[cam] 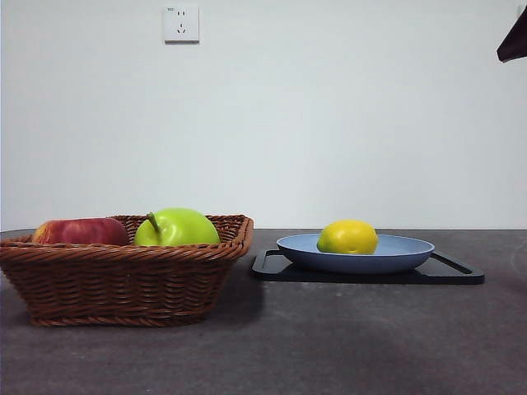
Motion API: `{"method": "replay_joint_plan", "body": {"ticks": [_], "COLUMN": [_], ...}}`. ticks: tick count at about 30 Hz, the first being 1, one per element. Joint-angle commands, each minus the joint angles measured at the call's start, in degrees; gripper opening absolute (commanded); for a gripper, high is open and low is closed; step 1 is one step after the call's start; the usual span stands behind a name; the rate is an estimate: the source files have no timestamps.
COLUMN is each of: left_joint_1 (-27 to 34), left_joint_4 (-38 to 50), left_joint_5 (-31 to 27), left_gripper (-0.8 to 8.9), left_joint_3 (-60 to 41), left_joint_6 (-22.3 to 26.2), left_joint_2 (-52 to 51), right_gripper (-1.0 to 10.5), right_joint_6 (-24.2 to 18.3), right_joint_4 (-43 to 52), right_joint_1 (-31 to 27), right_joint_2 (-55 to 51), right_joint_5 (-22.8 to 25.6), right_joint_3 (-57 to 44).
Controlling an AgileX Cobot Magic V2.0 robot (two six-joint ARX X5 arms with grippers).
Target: Take the lemon from the basket,put the lemon in the plate,hand out the plate
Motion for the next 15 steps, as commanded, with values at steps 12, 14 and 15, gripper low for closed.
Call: {"method": "replay_joint_plan", "body": {"ticks": [12, 14, 15], "left_joint_1": [3.19, 3.19, 3.17], "left_joint_4": [3.87, 4.31, 4.46], "left_joint_5": [0.68, 0.52, 0.52], "left_gripper": [0.08, 0.08, 0.08], "left_joint_3": [-15.21, -16.24, -16.74], "left_joint_6": [-2.43, -2.73, -2.73], "left_joint_2": [-5.66, -5.66, -5.66], "right_gripper": [0.0, 0.0, 0.0], "right_joint_6": [0.59, 0.59, 0.59], "right_joint_4": [0.57, 0.57, 0.55], "right_joint_1": [0.35, 0.35, 0.35], "right_joint_2": [0.13, 0.13, 0.13], "right_joint_5": [0.17, 0.17, 0.2], "right_joint_3": [0.31, 0.31, 0.31]}}
